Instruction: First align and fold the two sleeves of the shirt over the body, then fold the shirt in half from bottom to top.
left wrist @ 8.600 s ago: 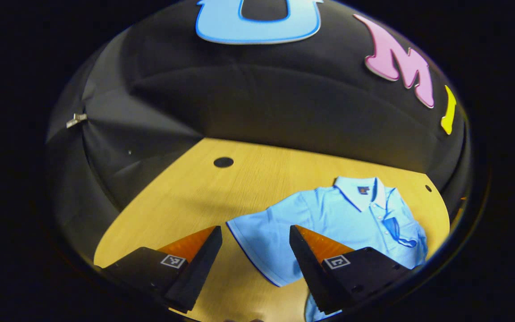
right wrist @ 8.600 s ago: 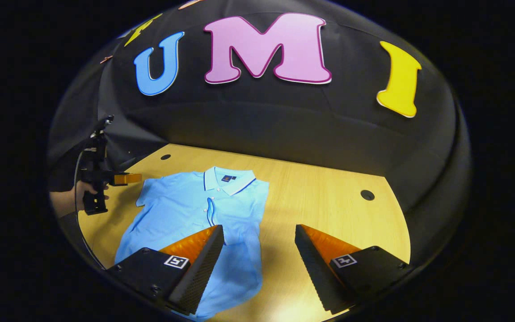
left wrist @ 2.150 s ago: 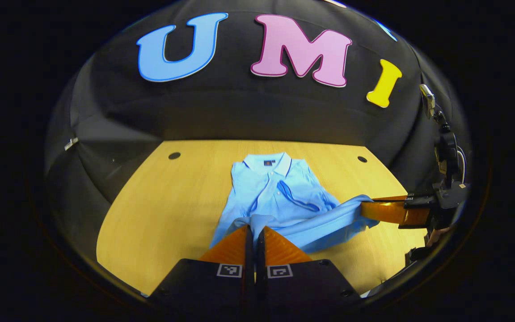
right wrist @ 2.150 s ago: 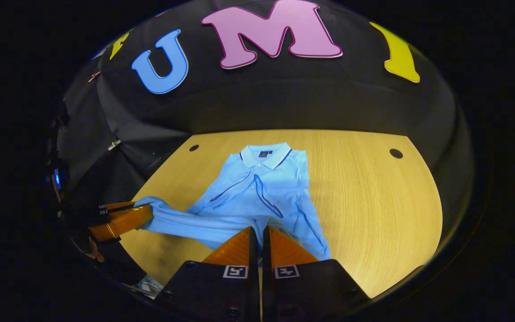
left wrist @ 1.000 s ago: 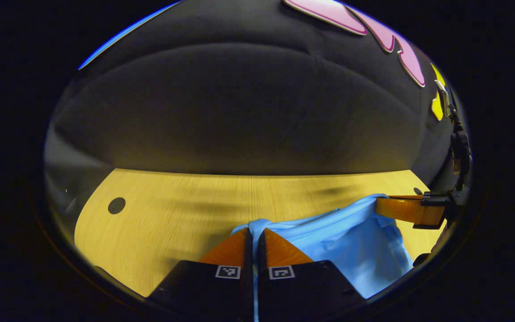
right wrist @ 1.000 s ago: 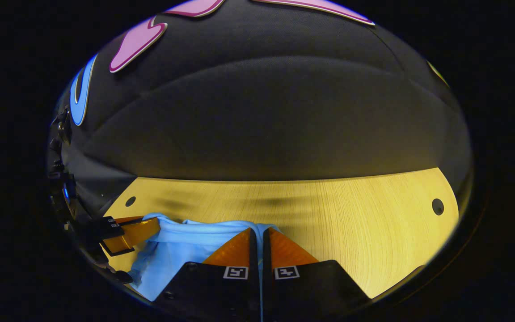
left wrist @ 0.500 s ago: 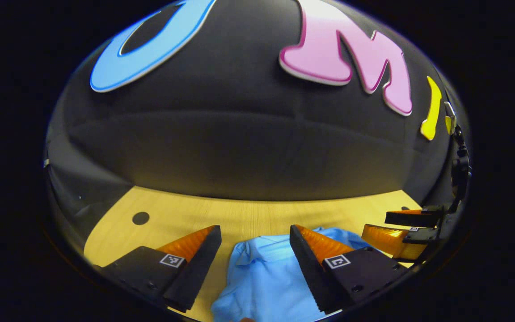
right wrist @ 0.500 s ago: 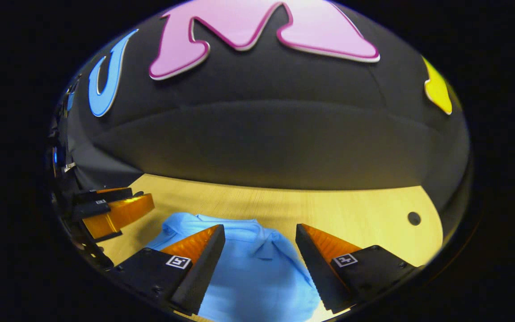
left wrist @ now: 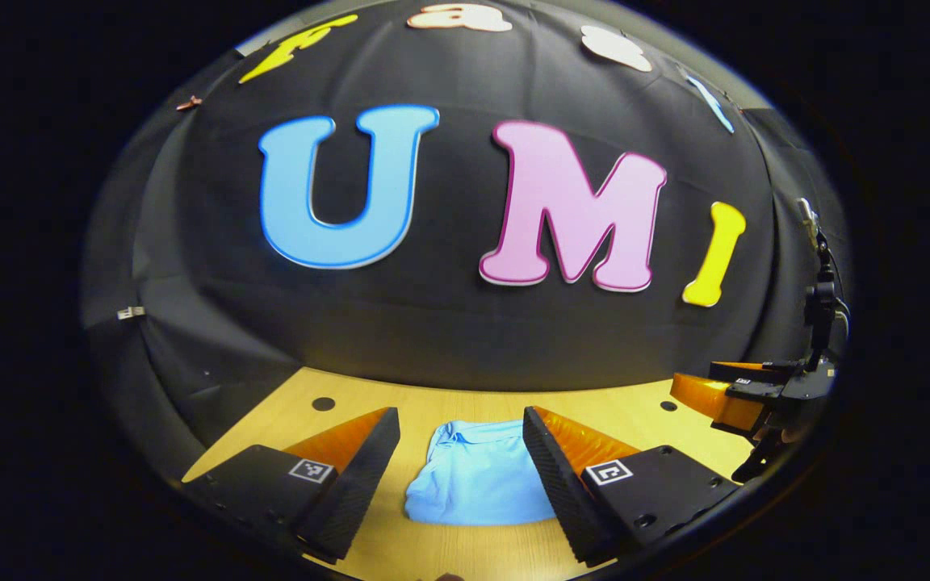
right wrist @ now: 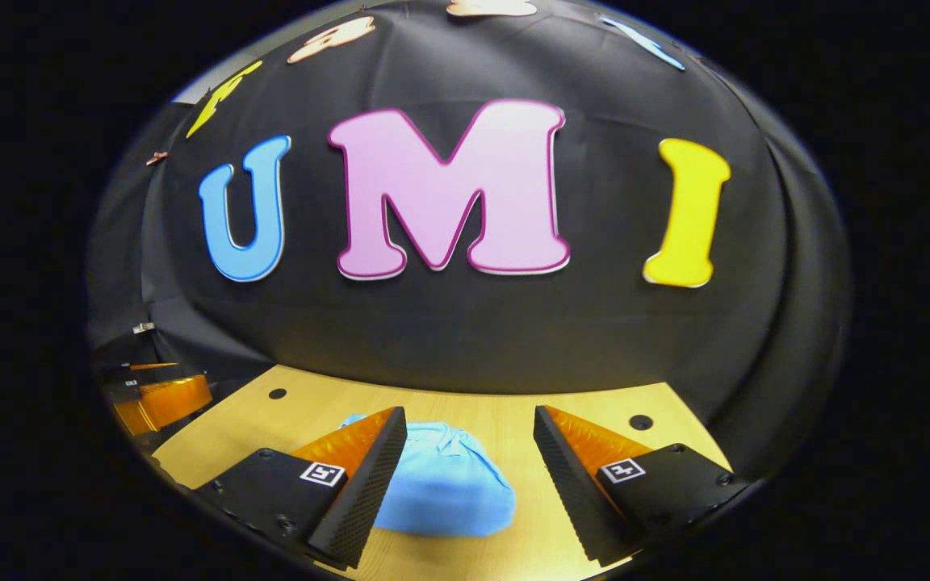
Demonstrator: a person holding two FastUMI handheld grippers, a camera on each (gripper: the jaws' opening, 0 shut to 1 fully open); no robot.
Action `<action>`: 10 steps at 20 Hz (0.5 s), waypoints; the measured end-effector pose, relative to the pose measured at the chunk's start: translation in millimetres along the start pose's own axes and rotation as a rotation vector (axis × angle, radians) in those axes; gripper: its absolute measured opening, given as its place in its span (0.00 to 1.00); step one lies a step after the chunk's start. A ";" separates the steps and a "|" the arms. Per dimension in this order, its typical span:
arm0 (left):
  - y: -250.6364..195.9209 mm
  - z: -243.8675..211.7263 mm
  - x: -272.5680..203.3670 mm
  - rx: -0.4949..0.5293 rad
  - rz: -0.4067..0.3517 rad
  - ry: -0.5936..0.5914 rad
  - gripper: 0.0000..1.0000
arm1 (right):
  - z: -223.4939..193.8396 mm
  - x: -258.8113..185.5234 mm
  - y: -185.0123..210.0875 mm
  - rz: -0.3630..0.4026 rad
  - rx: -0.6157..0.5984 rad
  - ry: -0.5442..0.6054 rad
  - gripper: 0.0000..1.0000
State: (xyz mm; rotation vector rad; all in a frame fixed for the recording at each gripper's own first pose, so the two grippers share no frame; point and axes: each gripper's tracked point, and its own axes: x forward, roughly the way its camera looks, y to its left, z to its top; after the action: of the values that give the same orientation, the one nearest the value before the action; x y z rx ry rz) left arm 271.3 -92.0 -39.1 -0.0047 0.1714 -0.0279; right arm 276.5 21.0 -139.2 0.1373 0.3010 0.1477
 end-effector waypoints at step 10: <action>-2.1 27.1 -209.4 0.003 0.072 -0.167 0.97 | 43.9 -186.5 34.6 0.076 -0.031 -0.137 0.98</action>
State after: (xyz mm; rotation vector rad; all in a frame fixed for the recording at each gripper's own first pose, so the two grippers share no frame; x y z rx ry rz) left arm 69.6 -88.2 23.3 0.0020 0.0048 0.0436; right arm 109.5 19.2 -39.2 0.1272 0.1568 0.2173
